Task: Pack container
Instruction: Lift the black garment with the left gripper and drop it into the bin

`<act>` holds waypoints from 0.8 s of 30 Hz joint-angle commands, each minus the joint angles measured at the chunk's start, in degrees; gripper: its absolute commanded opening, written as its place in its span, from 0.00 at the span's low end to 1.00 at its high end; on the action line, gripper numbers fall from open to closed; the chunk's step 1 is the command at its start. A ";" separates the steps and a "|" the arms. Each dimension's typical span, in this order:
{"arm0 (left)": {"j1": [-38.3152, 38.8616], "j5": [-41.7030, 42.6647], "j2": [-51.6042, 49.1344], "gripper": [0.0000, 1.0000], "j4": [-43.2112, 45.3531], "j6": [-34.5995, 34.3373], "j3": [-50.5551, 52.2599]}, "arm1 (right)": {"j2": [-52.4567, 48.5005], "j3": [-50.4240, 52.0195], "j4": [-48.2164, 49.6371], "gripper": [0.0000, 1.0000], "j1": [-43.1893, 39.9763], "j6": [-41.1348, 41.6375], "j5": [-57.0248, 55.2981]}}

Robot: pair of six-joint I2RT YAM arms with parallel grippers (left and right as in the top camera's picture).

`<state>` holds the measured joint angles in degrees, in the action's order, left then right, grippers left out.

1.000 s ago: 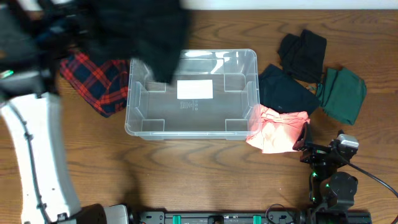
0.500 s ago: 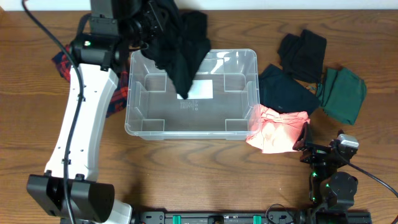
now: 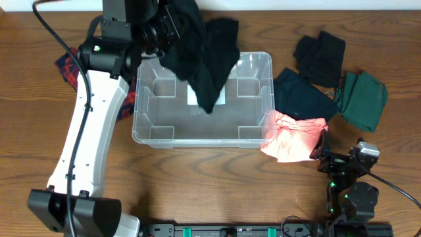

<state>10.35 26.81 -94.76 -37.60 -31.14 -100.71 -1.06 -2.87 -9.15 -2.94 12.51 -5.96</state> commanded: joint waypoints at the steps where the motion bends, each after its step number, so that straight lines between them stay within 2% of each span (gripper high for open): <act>1: 0.50 4.46 2.84 0.06 -1.77 -2.84 -1.38 | 0.13 0.22 0.02 0.99 -0.42 -0.81 0.02; 5: 0.74 11.93 3.13 0.06 -1.64 -2.05 -1.38 | 0.13 0.22 0.02 0.99 -0.42 -0.81 0.02; 8: 1.31 13.70 3.21 0.06 -2.64 -2.01 -1.38 | 0.13 0.22 0.02 0.99 -0.42 -0.81 0.02; 14: 2.84 6.51 3.04 0.06 -10.49 -3.72 0.50 | 0.13 0.22 0.00 0.99 -0.42 -0.81 0.02; 24: 5.55 -4.72 3.02 0.06 -9.49 -13.70 12.81 | 0.13 0.22 0.02 0.99 -0.42 -0.81 0.02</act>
<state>15.18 25.89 -93.73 -48.03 -39.99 -90.78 -1.06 -2.87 -9.13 -2.94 12.51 -5.96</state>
